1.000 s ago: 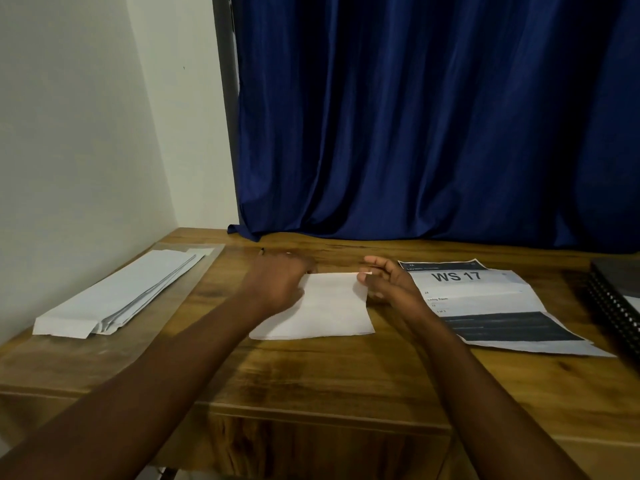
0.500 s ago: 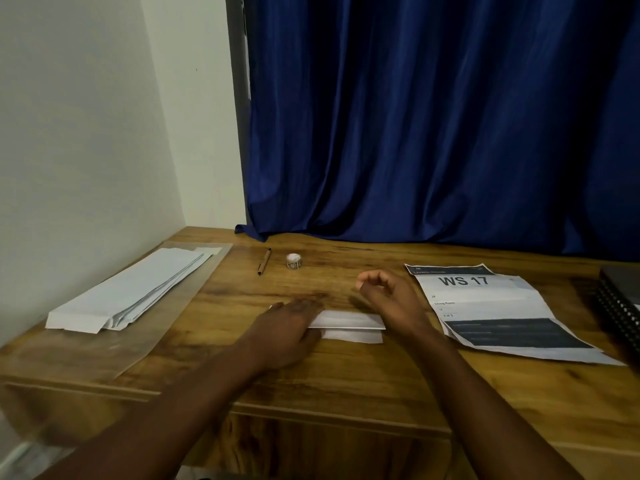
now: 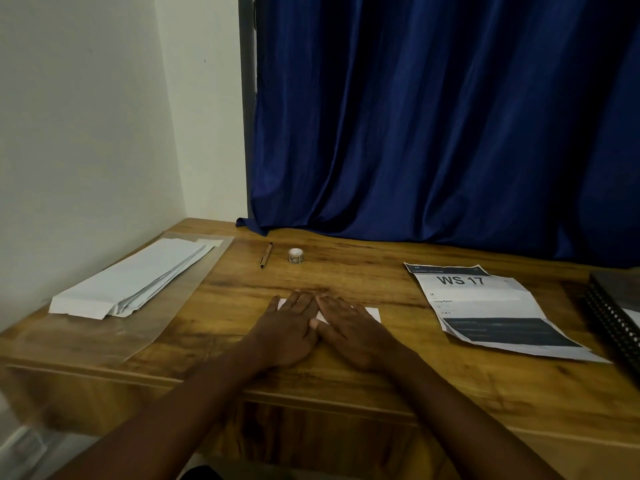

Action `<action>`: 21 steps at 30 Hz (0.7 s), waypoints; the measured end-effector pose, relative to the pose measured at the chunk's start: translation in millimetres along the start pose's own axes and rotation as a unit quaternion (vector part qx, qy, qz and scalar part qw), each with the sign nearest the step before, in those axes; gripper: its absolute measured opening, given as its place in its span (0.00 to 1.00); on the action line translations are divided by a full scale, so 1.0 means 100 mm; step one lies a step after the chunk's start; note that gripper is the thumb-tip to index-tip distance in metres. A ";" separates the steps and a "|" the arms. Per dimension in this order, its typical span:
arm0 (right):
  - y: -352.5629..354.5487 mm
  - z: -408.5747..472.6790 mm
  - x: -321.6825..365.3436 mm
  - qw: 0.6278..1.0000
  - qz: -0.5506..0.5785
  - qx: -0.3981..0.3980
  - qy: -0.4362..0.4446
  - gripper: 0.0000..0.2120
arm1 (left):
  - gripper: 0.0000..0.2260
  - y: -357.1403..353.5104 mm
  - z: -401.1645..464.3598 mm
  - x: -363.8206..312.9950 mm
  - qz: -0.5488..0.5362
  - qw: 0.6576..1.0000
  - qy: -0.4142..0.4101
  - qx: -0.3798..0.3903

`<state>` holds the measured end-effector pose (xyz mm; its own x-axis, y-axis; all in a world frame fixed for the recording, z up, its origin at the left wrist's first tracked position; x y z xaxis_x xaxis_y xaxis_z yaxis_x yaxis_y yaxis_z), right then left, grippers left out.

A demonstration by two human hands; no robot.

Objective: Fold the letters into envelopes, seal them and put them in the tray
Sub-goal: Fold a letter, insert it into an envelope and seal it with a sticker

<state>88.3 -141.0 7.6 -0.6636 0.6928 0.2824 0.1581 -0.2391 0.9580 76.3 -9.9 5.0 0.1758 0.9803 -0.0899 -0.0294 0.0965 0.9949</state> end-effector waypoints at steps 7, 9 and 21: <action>0.05 -0.11 -0.27 0.998 -0.031 0.014 -0.051 0.36 | 0.31 -0.01 -0.01 0.25 -0.004 0.998 0.055 0.030; 0.10 -0.12 -0.26 0.998 -0.027 0.008 -0.052 0.37 | 0.32 -0.01 -0.02 0.31 -0.006 0.998 0.067 0.016; 0.58 0.17 -0.16 0.986 0.038 0.123 -0.105 0.30 | 0.42 0.09 -0.13 0.26 -0.090 0.992 0.057 -0.073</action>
<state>120.5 -154.4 59.1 -0.4810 0.8112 0.3325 0.3917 -0.1405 0.9093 67.7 18.9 10.5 0.0785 0.9573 -0.2781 -0.1522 0.2872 0.9457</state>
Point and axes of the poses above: each hand's wrist, its own z-axis towards the middle knuckle, its own y-axis out of the back of the hand, x = y × z, the point moved 6 cm from there along z, towards the middle knuckle, and after that the axes turned 8 degrees about y, right-handed, at the moved point
